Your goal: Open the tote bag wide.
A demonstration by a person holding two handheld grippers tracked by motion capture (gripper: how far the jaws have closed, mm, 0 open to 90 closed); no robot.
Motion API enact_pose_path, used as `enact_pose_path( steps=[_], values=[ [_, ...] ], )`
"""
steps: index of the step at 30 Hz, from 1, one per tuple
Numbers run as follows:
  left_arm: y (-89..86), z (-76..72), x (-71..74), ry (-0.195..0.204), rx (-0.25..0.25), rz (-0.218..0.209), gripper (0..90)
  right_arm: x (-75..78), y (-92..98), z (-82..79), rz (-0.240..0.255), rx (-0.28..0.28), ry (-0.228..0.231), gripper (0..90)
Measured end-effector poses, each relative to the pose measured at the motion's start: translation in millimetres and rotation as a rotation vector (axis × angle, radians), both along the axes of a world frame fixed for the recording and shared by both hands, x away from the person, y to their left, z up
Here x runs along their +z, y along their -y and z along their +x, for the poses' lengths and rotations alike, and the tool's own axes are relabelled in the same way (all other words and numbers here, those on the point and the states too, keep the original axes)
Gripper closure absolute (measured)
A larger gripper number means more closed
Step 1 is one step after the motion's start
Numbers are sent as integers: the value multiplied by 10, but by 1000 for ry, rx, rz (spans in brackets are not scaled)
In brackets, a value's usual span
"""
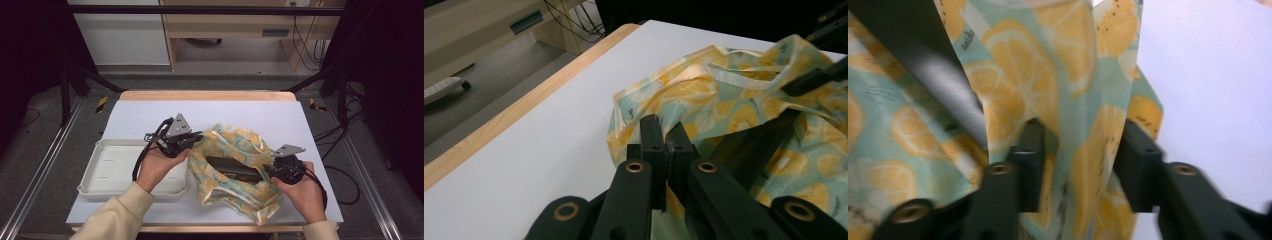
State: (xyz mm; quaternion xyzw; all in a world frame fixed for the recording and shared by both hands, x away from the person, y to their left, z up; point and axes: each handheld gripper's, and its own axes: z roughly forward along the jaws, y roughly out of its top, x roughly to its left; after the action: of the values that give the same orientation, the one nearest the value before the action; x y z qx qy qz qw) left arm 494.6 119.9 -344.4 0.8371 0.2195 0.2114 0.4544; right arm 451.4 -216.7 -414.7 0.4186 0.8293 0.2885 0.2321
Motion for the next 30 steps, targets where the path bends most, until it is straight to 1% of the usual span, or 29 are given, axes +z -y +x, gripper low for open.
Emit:
enact_pose_path(
  steps=[1, 2, 3, 6, 9, 10, 11, 13, 14, 18, 19, 22, 24, 25, 26, 27, 29, 30],
  values=[
    [11, -8, -4, 1, -3, 3, 900, -2, 22, 18, -6, -16, 10, 703],
    [20, -14, -9, 3, -8, 16, 900, -2, 43, 30, -6, -28, 26, 753],
    [27, -19, -17, 6, -11, 28, 900, 1, 68, 42, 3, -39, 37, 797],
    [62, -19, -67, 12, -11, 57, 900, 9, 132, 63, 30, -81, 80, 861],
    [107, 21, -145, 10, -4, 93, 899, -12, 172, 113, 39, -108, 102, 881],
    [117, 37, -164, 12, 0, 106, 899, -27, 175, 130, 40, -110, 102, 881],
    [132, 62, -195, 6, 6, 111, 899, -43, 178, 148, 39, -112, 99, 881],
    [150, 120, -251, -5, 17, 125, 900, -111, 183, 214, 42, -112, 82, 881],
    [165, 146, -284, -6, 24, 141, 900, -135, 184, 235, 38, -111, 77, 881],
    [206, 248, -416, -43, 41, 180, 900, -269, 182, 335, 36, -114, 32, 877],
    [210, 274, -446, -54, 44, 190, 900, -299, 183, 354, 32, -111, 21, 873],
    [206, 351, -536, -98, 54, 200, 900, -369, 185, 392, 37, -111, -7, 839],
    [202, 372, -569, -110, 57, 199, 900, -373, 190, 387, 36, -111, 3, 778],
    [201, 376, -577, -111, 56, 200, 900, -355, 191, 365, 41, -117, 15, 719],
    [201, 375, -586, -118, 55, 199, 900, -339, 197, 351, 37, -126, 31, 679],
    [200, 374, -590, -119, 55, 202, 900, -316, 202, 324, 40, -138, 48, 649],
    [197, 374, -598, -118, 57, 202, 900, -267, 212, 268, 58, -132, 66, 559],
    [194, 377, -599, -120, 59, 202, 900, -249, 216, 246, 60, -133, 72, 530]
  ],
)
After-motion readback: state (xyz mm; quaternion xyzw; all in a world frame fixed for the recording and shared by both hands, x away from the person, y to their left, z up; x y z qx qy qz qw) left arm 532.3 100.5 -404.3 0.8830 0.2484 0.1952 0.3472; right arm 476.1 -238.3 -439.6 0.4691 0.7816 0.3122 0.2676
